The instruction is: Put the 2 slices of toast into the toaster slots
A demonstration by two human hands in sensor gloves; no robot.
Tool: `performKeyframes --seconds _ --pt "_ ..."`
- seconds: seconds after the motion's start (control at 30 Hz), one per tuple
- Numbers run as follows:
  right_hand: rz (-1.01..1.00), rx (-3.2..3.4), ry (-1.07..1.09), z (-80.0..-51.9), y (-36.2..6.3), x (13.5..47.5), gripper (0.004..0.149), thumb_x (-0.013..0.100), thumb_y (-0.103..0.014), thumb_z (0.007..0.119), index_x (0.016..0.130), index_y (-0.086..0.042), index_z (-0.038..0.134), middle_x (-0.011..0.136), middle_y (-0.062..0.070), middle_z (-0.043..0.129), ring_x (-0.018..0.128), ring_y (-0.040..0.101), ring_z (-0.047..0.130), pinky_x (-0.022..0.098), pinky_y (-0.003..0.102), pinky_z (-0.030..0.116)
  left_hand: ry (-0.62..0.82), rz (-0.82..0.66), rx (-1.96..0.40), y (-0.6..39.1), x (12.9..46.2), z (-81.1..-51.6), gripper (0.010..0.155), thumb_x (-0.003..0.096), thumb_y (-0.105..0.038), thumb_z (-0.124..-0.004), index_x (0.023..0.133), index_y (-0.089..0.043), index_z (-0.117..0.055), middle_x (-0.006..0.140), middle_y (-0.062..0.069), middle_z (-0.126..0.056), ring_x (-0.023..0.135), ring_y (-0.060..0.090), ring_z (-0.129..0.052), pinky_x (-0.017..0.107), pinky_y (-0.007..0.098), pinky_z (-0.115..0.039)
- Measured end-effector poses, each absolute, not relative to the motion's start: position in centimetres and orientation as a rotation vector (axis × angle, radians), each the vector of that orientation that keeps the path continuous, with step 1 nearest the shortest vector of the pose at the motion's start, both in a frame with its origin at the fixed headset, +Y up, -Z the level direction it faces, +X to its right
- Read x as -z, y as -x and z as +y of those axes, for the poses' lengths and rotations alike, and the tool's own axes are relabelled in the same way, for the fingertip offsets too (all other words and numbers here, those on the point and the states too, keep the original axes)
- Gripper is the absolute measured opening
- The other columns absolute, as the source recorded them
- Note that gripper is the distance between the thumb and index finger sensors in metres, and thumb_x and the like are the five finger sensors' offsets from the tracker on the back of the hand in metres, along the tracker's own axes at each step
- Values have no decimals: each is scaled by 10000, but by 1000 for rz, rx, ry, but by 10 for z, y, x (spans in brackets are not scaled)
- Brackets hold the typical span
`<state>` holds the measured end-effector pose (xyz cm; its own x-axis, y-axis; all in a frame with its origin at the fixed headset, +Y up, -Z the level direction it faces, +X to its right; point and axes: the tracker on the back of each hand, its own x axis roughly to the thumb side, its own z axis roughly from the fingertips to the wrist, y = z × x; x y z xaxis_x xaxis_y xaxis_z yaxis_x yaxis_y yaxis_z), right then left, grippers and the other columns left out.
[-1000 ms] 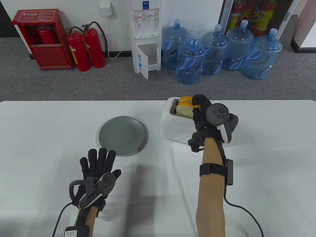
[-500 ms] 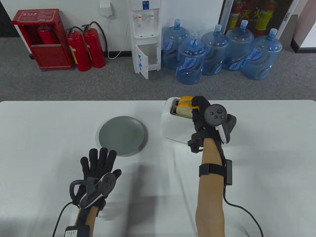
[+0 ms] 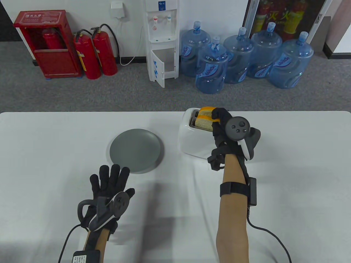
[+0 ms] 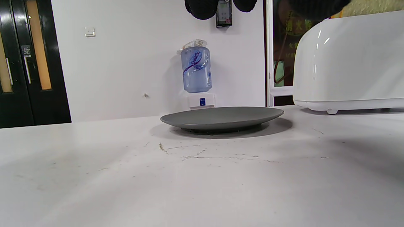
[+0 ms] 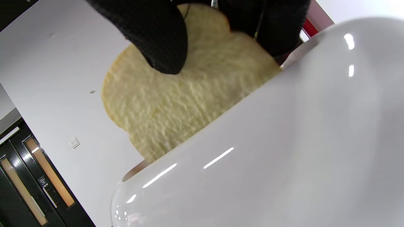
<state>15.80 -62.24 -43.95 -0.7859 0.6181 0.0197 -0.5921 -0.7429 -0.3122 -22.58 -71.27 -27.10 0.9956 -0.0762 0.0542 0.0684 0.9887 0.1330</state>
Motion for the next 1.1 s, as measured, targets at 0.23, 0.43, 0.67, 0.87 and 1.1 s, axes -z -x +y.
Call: performKeyframes --seconds 0.23,0.43,0.67,0.87,1.1 --pt "-392 -2443 120 -626 -159 440 486 644 -218 814 1063 -358 612 1118 -40 756 1067 320 805 803 622 621 -130 -63 74 225 271 -713 719 547 -629 -599 1179 -405 -341 1270 0 -356 1171 361 -248 815 573 -264" --pt "-396 -2476 118 -626 -158 441 503 630 -223 840 1064 -356 623 1114 -44 766 1065 304 812 804 613 626 -127 -60 76 225 271 -713 722 546 -629 -600 1180 -403 -339 1270 1 -358 1172 360 -250 814 574 -264" --pt "-414 -2561 115 -626 -154 440 523 626 -231 852 1077 -345 614 1111 -29 771 1061 288 817 805 606 631 -119 -61 69 226 271 -713 726 547 -628 -602 1180 -404 -327 1271 1 -356 1173 358 -255 815 573 -268" --pt "-447 -2620 113 -617 -154 435 528 631 -275 851 1099 -336 614 1129 -16 749 1051 269 827 798 588 656 -113 -63 67 226 272 -713 727 548 -628 -602 1181 -403 -322 1271 0 -355 1174 357 -254 816 571 -269" --pt "-430 -2726 64 -603 -154 427 547 661 -455 771 1153 -318 576 1189 17 679 1098 297 751 813 607 616 -113 -78 60 225 272 -713 744 547 -627 -600 1183 -393 -294 1272 3 -341 1171 364 -249 818 571 -273"
